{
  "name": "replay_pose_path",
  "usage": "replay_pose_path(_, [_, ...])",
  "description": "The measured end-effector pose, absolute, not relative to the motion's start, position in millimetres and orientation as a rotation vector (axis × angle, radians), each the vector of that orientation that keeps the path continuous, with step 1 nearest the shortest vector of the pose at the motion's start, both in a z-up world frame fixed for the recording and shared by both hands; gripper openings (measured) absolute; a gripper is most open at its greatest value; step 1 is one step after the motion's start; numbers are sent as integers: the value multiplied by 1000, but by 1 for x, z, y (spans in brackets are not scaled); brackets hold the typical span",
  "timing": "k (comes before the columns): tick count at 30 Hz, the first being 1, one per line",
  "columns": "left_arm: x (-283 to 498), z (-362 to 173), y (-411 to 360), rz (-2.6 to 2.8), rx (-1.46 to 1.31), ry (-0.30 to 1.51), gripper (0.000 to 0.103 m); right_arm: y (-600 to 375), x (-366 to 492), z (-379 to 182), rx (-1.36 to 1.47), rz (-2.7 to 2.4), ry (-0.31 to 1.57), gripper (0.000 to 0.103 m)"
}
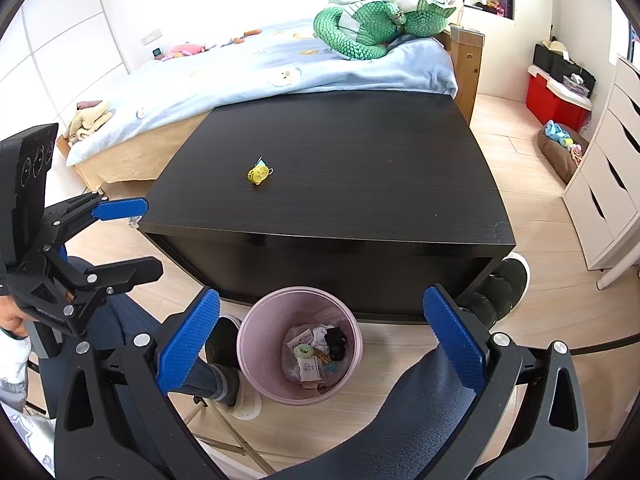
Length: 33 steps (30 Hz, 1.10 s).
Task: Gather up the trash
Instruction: 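Lower the green coil into the wastebasket and open the left gripper, then reach the right gripper toward the yellow tape measure and blue clip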
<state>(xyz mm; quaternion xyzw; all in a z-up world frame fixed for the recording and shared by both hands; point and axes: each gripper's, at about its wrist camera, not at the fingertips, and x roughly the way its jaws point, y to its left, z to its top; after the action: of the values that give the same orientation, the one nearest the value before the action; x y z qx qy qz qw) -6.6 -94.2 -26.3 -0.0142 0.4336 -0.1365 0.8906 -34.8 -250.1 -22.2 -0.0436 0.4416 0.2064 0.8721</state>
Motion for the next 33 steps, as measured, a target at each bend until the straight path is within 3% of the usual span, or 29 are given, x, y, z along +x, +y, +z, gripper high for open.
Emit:
replay_pose_path(16, [-3, -21, -62, -194, -73, 893, 95, -229, -20, -19, -118, 474, 919, 100])
replay_pose_path(33, [2, -5, -8, -82, -122, 860, 95, -129, 72, -27, -244, 589, 962, 100])
